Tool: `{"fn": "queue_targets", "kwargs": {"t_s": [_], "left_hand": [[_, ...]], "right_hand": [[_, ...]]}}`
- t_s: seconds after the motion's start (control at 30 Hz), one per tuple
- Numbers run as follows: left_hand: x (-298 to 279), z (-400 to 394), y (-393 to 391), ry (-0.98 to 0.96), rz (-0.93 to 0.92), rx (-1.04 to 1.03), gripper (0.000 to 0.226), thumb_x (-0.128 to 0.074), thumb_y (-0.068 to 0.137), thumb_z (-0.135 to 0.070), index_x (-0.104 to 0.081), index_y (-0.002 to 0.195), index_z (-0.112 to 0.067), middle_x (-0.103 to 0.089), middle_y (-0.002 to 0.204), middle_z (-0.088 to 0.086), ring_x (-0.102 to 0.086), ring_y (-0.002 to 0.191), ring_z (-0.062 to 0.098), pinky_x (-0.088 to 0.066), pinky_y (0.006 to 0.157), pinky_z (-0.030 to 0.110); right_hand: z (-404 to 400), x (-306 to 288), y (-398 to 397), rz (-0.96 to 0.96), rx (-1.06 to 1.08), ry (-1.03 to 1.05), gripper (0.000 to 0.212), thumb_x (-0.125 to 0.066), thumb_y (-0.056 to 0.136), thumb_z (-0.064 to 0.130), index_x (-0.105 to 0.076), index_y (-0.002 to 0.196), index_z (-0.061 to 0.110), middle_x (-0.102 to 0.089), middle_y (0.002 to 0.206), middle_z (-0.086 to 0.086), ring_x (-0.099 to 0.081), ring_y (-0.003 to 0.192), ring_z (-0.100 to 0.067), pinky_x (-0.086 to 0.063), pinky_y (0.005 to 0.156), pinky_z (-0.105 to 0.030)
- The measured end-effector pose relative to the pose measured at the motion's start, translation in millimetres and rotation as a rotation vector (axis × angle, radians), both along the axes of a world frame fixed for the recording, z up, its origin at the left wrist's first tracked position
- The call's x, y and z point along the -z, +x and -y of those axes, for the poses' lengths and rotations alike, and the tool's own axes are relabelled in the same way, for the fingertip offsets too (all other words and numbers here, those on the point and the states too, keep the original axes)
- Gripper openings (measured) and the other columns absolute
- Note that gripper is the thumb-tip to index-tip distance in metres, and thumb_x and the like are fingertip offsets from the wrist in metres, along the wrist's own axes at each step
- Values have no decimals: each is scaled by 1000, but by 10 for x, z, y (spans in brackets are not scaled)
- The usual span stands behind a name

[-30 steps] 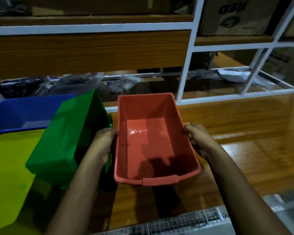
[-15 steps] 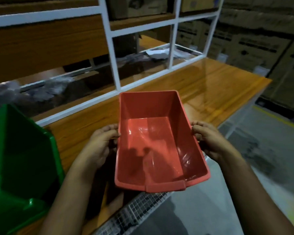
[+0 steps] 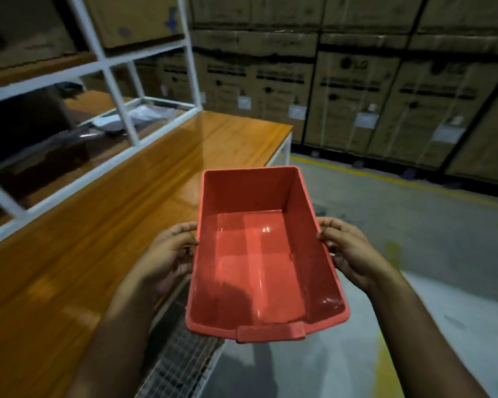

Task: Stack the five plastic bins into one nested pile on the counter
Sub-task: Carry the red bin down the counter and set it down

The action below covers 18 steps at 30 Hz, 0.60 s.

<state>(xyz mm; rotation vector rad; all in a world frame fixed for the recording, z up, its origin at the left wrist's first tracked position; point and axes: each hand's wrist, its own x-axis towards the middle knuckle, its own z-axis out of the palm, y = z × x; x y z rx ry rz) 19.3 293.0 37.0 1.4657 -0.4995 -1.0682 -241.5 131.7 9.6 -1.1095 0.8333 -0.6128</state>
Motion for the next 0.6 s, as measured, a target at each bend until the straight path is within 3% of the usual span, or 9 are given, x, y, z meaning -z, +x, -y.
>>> {"fn": "queue_targets", "kwargs": {"t_s": [0.13,0.23,0.6], "left_hand": [[1,751,-355,-22,-41,12,33,-43,86,3,-65,103,-15,-66,74,3,-57,56,9,-48,41,17],[-16,1225,-571,-41,-28,44,29,-44,87,2,-65,95,-17,-62,78,3,-53,64,12,-46,42,17],[11,2907,-745,-86,-41,118,24,-44,89,3,-62,92,-13,-61,71,3,-55,56,10,-46,37,19]], "right_hand": [[488,-88,-451,6,62,-25,28,-49,90,-5,-67,98,15,-64,68,3,-53,47,-5,-49,49,-21],[876,-145,-707,-1,102,-33,27,-49,91,-5,-65,101,14,-65,71,1,-55,48,-6,-50,49,-20],[2449,-204,-937,18,196,-11,29,-49,89,-6,-68,98,13,-67,72,-2,-55,48,-7,-51,47,-21]]}}
